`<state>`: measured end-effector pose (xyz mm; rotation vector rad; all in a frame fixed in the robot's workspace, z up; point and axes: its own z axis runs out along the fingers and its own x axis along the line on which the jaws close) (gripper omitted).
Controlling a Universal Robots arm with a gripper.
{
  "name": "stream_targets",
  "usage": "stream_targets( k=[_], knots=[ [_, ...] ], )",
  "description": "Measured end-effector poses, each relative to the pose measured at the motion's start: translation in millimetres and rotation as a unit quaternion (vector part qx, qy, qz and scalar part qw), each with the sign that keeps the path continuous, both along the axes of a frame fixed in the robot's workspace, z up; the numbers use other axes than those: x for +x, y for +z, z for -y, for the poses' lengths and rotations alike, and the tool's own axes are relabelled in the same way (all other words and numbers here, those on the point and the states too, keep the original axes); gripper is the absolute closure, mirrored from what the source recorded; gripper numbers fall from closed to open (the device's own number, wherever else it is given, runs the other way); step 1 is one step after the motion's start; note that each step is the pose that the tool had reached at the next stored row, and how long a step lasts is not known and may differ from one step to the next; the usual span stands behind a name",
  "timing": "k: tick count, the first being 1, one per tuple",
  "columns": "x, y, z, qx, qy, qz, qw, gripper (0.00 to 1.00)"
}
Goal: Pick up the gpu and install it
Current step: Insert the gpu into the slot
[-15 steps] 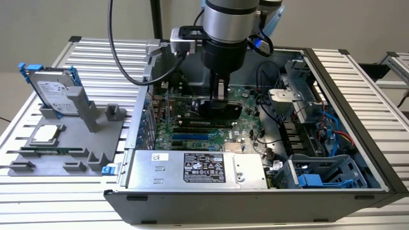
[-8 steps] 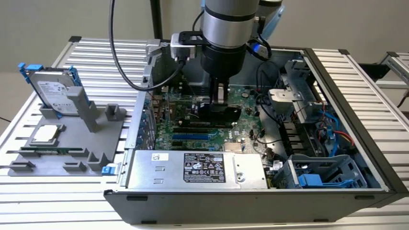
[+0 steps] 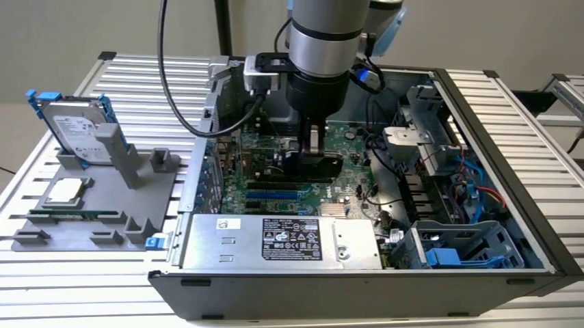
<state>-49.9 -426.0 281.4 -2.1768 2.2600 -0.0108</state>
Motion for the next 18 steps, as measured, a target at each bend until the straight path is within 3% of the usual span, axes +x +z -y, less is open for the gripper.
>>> stream_targets(
  k=[6, 9, 13, 18],
  knots=[
    [0.0, -10.3, 0.0, -0.0009, 0.000, 0.0001, 1.0000, 1.00],
    [0.0, -11.3, 1.2, -0.0012, 0.000, -0.0003, 1.0000, 1.00],
    [0.0, -12.3, 3.4, 0.0003, 0.000, -0.0047, 1.0000, 1.00],
    [0.0, -13.1, 8.9, 0.0003, 0.000, -0.0062, 1.0000, 1.00]
  ],
)
